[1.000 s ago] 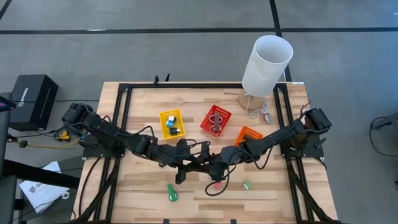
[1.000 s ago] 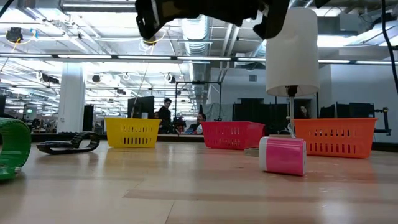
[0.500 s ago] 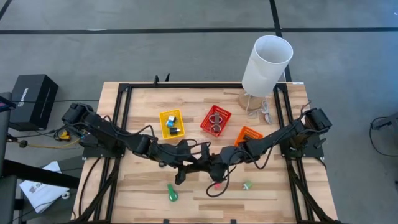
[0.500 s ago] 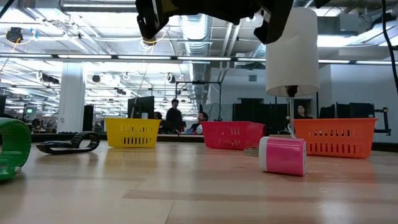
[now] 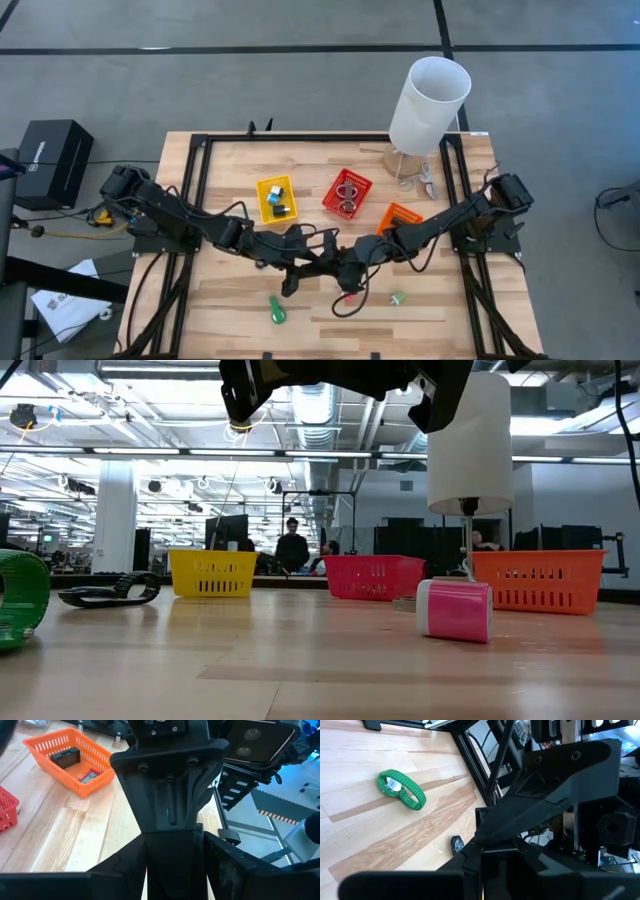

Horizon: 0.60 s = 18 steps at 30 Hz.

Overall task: Pick & Place Office items
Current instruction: Put the black digital clock into the orange basket

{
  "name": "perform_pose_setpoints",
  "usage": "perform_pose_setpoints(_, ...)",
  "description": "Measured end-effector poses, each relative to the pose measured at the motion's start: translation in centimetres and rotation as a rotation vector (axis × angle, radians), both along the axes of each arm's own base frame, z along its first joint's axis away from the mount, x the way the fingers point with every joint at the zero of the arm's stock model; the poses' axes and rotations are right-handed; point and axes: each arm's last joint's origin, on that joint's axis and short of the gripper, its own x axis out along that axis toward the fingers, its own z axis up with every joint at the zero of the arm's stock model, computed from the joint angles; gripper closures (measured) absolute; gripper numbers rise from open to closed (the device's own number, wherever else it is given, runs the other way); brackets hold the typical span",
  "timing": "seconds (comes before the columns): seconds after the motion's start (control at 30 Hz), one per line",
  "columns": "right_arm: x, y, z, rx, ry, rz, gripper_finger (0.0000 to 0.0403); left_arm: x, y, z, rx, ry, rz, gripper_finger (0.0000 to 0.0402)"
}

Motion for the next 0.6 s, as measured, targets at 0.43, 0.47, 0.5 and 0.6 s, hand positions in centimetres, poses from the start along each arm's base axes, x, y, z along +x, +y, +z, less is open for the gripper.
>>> perform_pose_setpoints(0.43, -0.05, -0.02, -0.13, 0.013, 0.012, -0.006, 0.0348, 0.01, -0.01, 0.03, 0.001, -0.004, 0.002, 0.0225)
perform_pose_setpoints(0.47, -0.05, -0.02, -0.13, 0.024, 0.014, -0.01, 0.0348, 0.01, -0.01, 0.03, -0.001, -0.004, 0.001, 0.0225)
perform_pose_setpoints(0.5, -0.05, -0.02, -0.13, 0.035, 0.016, -0.013, 0.0348, 0.02, -0.02, 0.04, -0.002, -0.004, 0.001, 0.0226)
perform_pose_setpoints(0.6, -0.06, -0.06, -0.21, 0.042, 0.026, -0.018, 0.0348, 0.01, -0.01, 0.02, -0.002, -0.003, 0.002, 0.0222)
